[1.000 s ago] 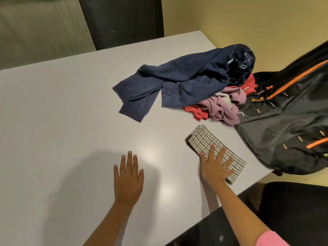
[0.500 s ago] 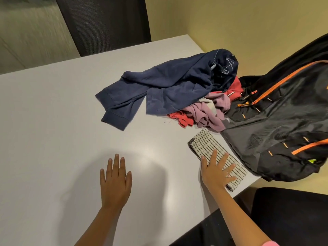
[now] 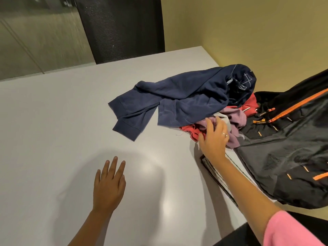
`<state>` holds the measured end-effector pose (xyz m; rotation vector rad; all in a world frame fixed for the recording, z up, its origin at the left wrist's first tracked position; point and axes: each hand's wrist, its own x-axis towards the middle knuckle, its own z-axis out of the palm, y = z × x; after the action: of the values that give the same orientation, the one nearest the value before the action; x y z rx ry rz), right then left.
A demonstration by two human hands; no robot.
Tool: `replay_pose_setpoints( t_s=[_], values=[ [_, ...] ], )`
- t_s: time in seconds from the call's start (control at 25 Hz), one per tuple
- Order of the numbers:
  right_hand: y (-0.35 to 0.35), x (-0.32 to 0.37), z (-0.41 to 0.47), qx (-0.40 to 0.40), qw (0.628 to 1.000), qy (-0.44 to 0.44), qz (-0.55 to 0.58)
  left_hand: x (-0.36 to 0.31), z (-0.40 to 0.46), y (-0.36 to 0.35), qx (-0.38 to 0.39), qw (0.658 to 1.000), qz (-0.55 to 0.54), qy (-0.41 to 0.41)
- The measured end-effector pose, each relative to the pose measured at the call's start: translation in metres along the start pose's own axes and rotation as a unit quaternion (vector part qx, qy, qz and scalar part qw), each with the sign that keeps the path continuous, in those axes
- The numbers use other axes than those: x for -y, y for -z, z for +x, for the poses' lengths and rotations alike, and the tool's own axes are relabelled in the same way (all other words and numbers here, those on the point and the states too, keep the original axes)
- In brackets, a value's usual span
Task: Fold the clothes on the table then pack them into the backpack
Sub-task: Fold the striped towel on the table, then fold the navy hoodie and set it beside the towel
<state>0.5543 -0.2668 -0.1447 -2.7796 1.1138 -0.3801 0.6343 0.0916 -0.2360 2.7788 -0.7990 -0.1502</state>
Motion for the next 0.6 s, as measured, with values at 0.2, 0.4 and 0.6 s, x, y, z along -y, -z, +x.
replay_pose_setpoints(
  t_s=[0.2, 0.4, 0.6],
  values=[
    [0.02, 0.016, 0.11, 0.003, 0.999, -0.003, -0.037, 0.009, 0.009, 0.001, -0.017, 0.999, -0.001, 0.034],
    [0.024, 0.02, 0.169, 0.001, 0.979, -0.147, 0.144, 0.009, 0.012, 0.001, -0.022, 0.999, 0.002, 0.038],
    [0.031, 0.048, 0.173, -0.112, 0.92, -0.18, 0.329, 0.008, 0.013, 0.001, -0.017, 0.999, 0.007, 0.041]
  ],
)
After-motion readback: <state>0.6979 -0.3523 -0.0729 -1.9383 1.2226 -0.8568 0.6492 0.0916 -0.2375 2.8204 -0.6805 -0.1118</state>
